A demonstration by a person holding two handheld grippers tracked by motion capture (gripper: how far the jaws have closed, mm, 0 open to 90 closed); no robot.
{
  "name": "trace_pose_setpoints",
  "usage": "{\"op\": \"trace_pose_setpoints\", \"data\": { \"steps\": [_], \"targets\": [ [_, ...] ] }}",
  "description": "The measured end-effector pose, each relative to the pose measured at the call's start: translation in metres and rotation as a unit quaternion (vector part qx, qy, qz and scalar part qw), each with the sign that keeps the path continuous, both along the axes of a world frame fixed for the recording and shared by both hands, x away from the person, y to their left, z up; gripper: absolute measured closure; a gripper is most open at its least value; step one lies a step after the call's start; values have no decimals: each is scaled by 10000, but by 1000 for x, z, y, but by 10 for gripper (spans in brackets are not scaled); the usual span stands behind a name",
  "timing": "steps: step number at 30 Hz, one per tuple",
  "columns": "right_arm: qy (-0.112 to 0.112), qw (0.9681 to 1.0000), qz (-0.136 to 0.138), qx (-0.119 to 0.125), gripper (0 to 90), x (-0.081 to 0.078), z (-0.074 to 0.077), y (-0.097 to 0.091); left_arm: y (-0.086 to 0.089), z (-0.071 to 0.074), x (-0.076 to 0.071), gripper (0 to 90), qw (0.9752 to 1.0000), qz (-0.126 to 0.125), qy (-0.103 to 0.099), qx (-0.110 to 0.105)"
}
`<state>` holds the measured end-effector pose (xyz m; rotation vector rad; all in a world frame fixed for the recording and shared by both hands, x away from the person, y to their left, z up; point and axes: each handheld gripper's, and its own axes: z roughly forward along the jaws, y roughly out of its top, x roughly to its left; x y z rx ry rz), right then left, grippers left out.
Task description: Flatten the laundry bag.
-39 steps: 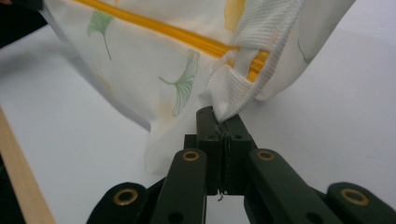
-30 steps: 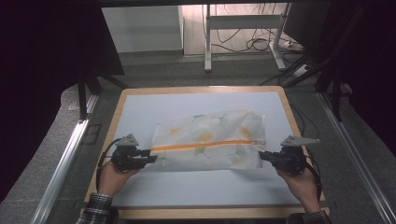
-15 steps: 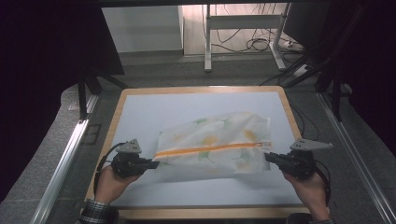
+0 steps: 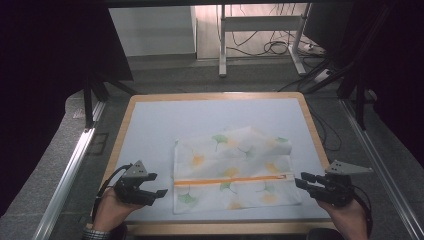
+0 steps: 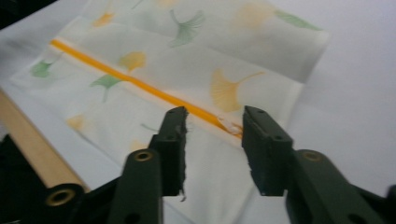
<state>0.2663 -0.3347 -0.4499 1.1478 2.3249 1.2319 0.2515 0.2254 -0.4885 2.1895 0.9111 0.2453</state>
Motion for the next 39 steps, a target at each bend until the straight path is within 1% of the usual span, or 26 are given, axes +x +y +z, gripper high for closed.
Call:
{"op": "trace_pose_setpoints", "data": {
  "steps": [2,6,8,10,11,13,15,17,20,22,24,25,26,27,28,29,30,31,32,33,35,36,38,39],
  "targets": [
    [-88,9999,-89,-60,547,3,1,-2,0,-5,6,247,10000,75,1,3],
    [-61,9998,-168,-101,530,17,-2,-1,-5,-11,20,243,9998,163,37,132],
    [-52,9997,-189,-123,534,26,-4,1,-9,-13,29,263,9996,222,59,153],
    [-80,9994,-224,-248,539,37,-6,5,-13,-15,41,289,9993,348,74,125],
    [-72,9992,-234,-306,539,43,-6,7,-15,-16,49,293,9991,404,115,83],
    [-37,9989,-327,-320,531,56,-7,10,-18,-19,61,283,9988,439,203,23],
    [-15,9987,-436,-275,480,70,-7,13,-22,-22,75,248,9983,517,272,35],
    [47,9985,-497,-237,408,85,-10,16,-26,-24,87,202,9980,545,332,44],
    [124,9978,-575,-297,318,107,-17,20,-30,-28,106,179,9974,596,415,23],
    [204,9978,-567,-288,308,118,-22,21,-32,-30,115,180,9969,633,466,9],
    [332,9975,-549,-282,311,127,-27,22,-32,-33,123,196,9964,628,564,-127],
    [423,9975,-512,-258,337,133,-30,23,-31,-34,125,226,9960,620,610,-199],
    [497,9974,-464,-255,393,135,-32,24,-32,-35,128,268,9958,542,665,-305],
    [609,9970,-413,-225,482,138,-34,25,-33,-35,130,327,9960,443,680,-377],
    [719,9964,-376,-243,577,140,-36,27,-36,-35,131,407,9963,365,684,-378],
    [766,9959,-362,-328,671,141,-37,30,-38,-34,132,475,9966,293,672,-372],
    [766,9955,-363,-418,760,141,-36,32,-40,-33,133,571,9971,206,641,-350],
    [748,9955,-331,-486,822,141,-36,35,-43,-30,134,688,9979,146,566,-293],
    [725,9957,-300,-491,852,141,-33,37,-45,-29,134,792,9982,134,524,-277],
    [712,9959,-287,-475,862,142,-31,38,-47,-26,136,860,9987,159,443,-207],
    [578,9967,-315,-482,870,143,-25,43,-48,-18,141,880,9994,284,208,-73],
    [494,9970,-341,-490,870,145,-21,45,-47,-14,145,881,9993,359,112,-58],
    [346,9973,-382,-525,872,151,-13,48,-44,-3,153,882,9985,542,-93,-18],
    [261,9973,-401,-554,871,155,-7,50,-42,3,156,882,9977,646,-199,-26]
  ]
}}
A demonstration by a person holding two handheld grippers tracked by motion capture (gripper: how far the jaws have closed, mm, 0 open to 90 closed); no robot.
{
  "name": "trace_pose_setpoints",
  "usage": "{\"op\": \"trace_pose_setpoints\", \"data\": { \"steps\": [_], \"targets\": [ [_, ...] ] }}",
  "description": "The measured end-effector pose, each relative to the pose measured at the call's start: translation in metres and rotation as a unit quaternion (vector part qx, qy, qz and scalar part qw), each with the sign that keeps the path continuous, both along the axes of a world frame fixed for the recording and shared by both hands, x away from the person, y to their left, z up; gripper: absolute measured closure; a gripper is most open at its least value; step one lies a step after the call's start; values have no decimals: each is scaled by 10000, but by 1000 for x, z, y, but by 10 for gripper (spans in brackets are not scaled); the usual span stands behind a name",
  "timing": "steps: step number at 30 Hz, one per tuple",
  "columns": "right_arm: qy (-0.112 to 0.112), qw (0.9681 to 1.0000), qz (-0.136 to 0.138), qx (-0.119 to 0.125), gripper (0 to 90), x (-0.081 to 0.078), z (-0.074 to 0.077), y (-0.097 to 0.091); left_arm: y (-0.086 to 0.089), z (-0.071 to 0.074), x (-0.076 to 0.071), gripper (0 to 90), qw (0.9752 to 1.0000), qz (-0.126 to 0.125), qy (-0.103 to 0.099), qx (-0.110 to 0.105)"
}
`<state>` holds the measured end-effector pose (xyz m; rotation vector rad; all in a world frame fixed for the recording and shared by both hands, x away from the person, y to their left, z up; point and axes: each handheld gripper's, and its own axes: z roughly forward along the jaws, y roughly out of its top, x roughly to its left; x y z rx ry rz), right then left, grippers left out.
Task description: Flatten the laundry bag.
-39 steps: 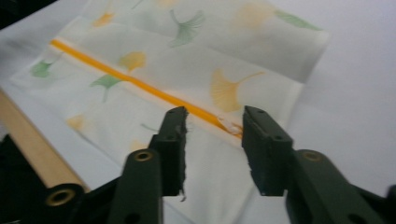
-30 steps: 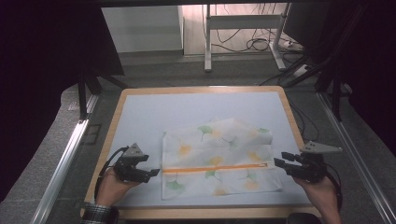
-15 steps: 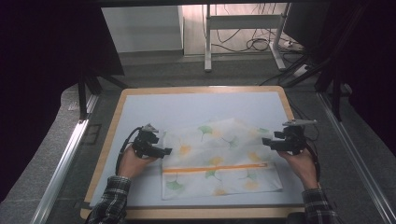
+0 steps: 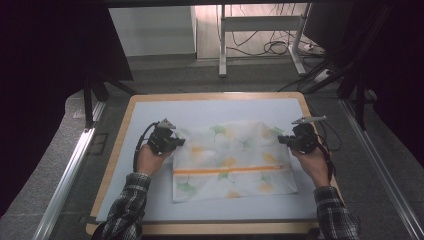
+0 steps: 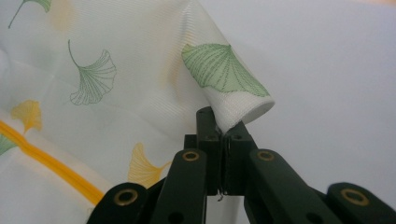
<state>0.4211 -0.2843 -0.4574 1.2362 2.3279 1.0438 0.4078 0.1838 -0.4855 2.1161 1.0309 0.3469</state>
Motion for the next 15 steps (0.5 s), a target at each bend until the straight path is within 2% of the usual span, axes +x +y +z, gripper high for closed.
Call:
{"op": "trace_pose_setpoints", "data": {
  "steps": [2,4,5,6,7,8,9,12,15],
  "targets": [
    [-213,9998,-28,0,871,9,14,4,5,15,7,882,9996,177,-205,-7],
    [-368,9993,-52,5,870,16,25,9,11,31,13,882,9977,426,-524,-12],
    [-472,9989,-57,20,866,20,31,11,15,36,19,881,9965,594,-593,10],
    [-585,9982,-88,47,823,26,36,15,15,38,23,871,9955,729,-594,110],
    [-595,9981,-161,-18,756,30,38,17,16,38,28,795,9945,865,-544,248],
    [-599,9977,-271,-152,695,34,39,20,17,37,31,651,9939,932,-498,327],
    [-606,9975,-306,-214,653,36,41,22,18,36,30,562,9938,961,-446,335],
    [-520,9984,-192,-60,587,29,40,20,23,29,19,411,9955,881,-277,220],
    [-259,9996,-9,-99,581,15,29,15,27,14,0,382,9982,598,0,72]
  ]
}}
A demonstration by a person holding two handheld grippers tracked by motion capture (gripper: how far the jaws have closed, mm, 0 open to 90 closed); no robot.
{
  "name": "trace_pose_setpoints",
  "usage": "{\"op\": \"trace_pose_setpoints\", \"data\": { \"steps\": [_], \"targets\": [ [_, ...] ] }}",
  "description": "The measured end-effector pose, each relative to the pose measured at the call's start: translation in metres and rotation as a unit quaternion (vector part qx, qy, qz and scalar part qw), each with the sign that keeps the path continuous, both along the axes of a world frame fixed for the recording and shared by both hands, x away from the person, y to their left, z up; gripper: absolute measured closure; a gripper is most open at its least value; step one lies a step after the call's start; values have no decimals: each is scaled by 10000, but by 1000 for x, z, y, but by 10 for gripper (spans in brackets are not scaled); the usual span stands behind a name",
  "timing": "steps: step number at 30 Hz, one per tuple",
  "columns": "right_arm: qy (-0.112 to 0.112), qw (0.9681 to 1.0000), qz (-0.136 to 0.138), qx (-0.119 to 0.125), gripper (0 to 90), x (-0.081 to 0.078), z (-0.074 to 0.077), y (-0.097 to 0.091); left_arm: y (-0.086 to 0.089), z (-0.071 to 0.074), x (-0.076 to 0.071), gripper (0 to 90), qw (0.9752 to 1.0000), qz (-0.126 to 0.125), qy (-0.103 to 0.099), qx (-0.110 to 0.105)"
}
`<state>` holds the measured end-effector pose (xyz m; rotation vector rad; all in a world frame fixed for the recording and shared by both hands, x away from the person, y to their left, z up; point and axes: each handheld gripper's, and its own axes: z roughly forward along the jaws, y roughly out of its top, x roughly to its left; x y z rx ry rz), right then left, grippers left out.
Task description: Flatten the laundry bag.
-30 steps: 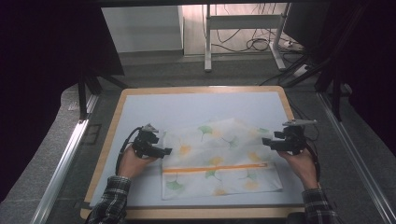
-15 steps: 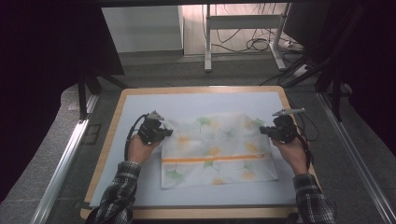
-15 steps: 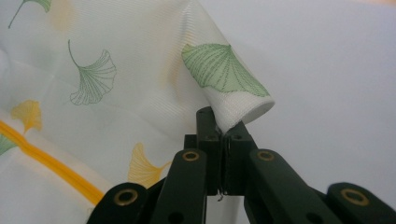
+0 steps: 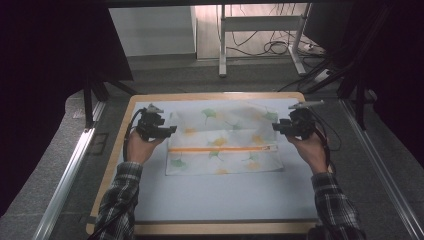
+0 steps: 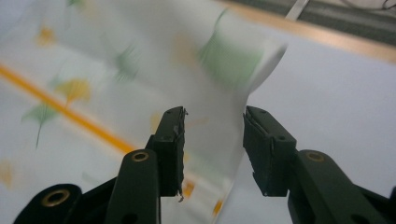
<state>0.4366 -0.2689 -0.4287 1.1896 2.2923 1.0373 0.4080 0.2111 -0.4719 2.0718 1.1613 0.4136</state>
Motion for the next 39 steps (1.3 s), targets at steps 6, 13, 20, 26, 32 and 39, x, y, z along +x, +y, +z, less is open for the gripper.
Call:
{"op": "trace_pose_setpoints", "data": {
  "steps": [6,13,20,26,32,39],
  "targets": [
    [482,9976,293,-406,547,-33,-40,-3,-2,-40,-43,346,9983,-432,383,11],
    [871,9944,273,-533,421,-52,-77,-9,0,-65,-61,296,9974,-435,575,64],
    [732,9935,133,-866,691,-68,-80,2,-15,-64,-73,568,9982,-300,395,344],
    [827,9923,211,-900,880,-73,-78,6,-21,-62,-75,875,9976,-366,401,419],
    [654,9941,377,-782,879,-81,-61,5,-16,-44,-82,887,9975,-590,261,287],
    [423,9955,726,-439,872,-121,-30,-12,-5,-14,-133,883,9951,-983,57,19]
  ]
}}
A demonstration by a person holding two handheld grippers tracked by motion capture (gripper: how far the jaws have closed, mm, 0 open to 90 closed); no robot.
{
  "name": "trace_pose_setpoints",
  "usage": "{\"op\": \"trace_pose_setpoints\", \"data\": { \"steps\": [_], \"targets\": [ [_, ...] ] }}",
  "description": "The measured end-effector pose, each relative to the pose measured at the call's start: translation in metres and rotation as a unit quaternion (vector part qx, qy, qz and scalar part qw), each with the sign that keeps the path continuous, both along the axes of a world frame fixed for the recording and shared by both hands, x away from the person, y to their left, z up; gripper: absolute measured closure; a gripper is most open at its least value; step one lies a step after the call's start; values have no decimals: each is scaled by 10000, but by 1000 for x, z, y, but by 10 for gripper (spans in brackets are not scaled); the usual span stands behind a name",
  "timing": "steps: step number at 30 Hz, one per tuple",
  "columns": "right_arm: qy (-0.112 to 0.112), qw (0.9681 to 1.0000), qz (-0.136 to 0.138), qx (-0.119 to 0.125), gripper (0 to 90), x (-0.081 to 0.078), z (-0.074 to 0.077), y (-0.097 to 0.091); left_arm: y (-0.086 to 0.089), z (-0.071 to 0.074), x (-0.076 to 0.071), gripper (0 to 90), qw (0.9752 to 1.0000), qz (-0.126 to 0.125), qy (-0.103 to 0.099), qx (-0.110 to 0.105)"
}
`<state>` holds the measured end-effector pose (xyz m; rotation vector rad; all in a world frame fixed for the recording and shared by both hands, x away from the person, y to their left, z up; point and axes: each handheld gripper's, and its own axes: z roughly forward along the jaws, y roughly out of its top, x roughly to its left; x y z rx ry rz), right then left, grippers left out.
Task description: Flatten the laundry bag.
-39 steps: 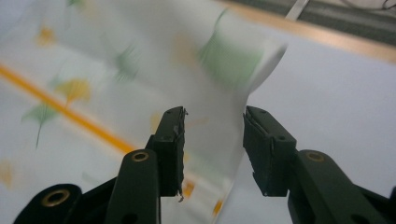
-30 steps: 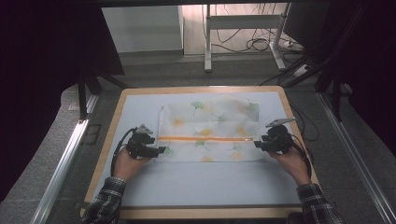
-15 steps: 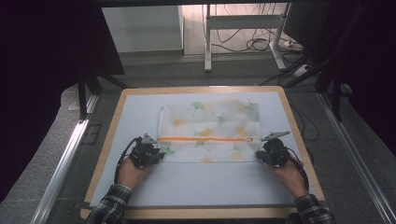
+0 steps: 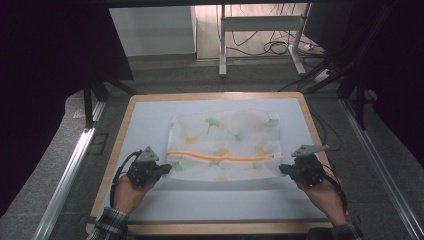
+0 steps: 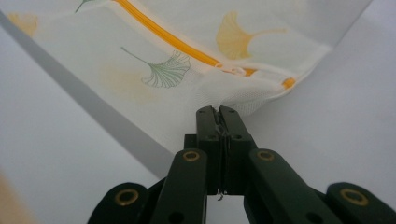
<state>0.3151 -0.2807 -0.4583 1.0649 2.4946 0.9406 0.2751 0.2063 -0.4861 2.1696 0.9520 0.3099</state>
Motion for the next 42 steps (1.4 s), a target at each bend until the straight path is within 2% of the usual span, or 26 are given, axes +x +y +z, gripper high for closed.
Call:
{"op": "trace_pose_setpoints", "data": {
  "steps": [5,7,8,9,10,12,14,15,16,17,18,19,21,23,25,28,32,36,38,42],
  "targets": [
    [136,9995,281,112,870,-47,5,-13,0,-5,-46,878,9987,-360,346,-129],
    [225,9991,335,94,866,-66,3,-17,-3,-12,-63,865,9960,-641,598,-157],
    [255,9989,382,69,849,-75,2,-19,-4,-14,-67,820,9951,-748,636,-140],
    [291,9989,374,63,814,-80,2,-20,-6,-15,-73,748,9955,-760,556,-125],
    [243,9990,383,13,769,-84,3,-22,-6,-15,-75,627,9961,-714,499,-101],
    [137,9995,284,-15,719,-82,6,-25,-4,-11,-69,523,9978,-555,350,-52],
    [51,9998,155,64,664,-70,9,-29,1,-8,-55,446,9991,-297,272,-89],
    [51,9998,155,64,664,-70,9,-29,1,-8,-55,426,9991,-297,272,-89],
    [-13,9999,70,134,610,-55,10,-30,6,-7,-35,403,9997,-96,214,-9],
    [-13,9999,70,134,610,-55,10,-30,6,-7,-35,392,9997,-96,214,-9],
    [-63,9999,-24,109,592,-36,9,-30,10,-9,-12,384,9997,128,205,19],
    [-97,9999,-31,98,594,-32,8,-30,12,-10,0,372,9995,216,221,22],
    [-66,9997,-106,211,610,-10,6,-30,16,-13,23,352,9988,318,352,-107],
    [-132,9994,-177,272,634,6,7,-30,18,-16,47,350,9983,470,341,-75],
    [-217,9991,-282,235,661,24,8,-29,20,-18,66,352,9976,595,359,-74],
    [-321,9983,-435,224,683,51,12,-24,20,-16,91,370,9966,746,331,-94],
    [-364,9972,-610,235,660,86,14,-14,14,-12,116,368,9958,876,219,-130],
    [-334,9964,-734,272,586,116,9,1,9,-15,137,268,9932,1107,204,-283],
    [-314,9961,-786,253,535,130,2,9,5,-20,144,223,9925,1164,250,-280],
    [-158,9962,-851,129,466,147,-20,21,-2,-37,151,233,9922,1168,425,-120]
  ]
}}
